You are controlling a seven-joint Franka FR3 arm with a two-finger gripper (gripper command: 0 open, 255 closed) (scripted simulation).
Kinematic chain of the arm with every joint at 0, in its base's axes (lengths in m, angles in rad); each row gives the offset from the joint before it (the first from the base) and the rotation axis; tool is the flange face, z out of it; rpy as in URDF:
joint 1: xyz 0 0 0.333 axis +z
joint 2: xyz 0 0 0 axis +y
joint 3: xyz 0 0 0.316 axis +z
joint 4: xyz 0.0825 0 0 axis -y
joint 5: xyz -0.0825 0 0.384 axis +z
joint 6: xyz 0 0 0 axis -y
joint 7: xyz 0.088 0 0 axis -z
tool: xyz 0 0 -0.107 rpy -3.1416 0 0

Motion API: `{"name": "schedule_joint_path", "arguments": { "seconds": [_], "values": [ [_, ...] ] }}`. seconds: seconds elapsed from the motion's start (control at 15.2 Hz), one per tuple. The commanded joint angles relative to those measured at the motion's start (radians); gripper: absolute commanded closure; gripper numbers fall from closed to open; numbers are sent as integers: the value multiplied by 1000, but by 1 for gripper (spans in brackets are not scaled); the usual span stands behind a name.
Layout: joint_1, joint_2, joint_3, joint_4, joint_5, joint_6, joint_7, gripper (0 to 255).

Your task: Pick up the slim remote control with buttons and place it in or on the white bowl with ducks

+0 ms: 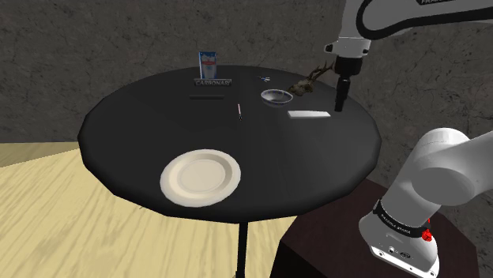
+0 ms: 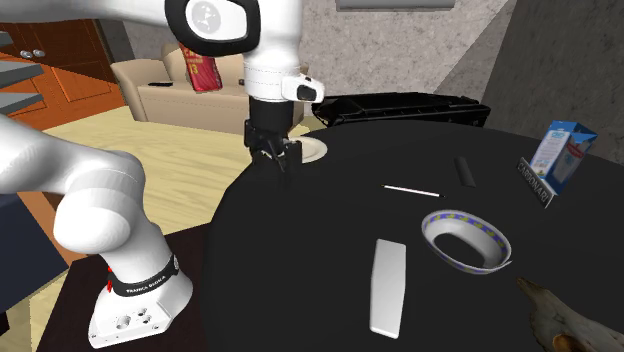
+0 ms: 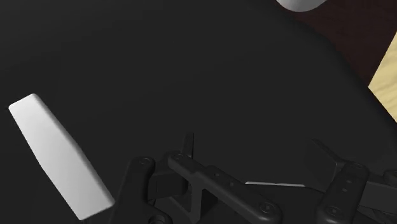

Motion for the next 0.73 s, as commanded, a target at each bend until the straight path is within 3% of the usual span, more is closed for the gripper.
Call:
{"name": "schedule_joint_path", "arguments": {
  "seconds": [0.0, 0.33, 0.66],
  "values": [
    [1, 46, -50, 4, -32, 56, -79, 0],
    [15, 181, -172, 33, -81, 197, -266, 0],
    [52, 356, -292, 103, -73, 333, -464, 0]
  ]
}}
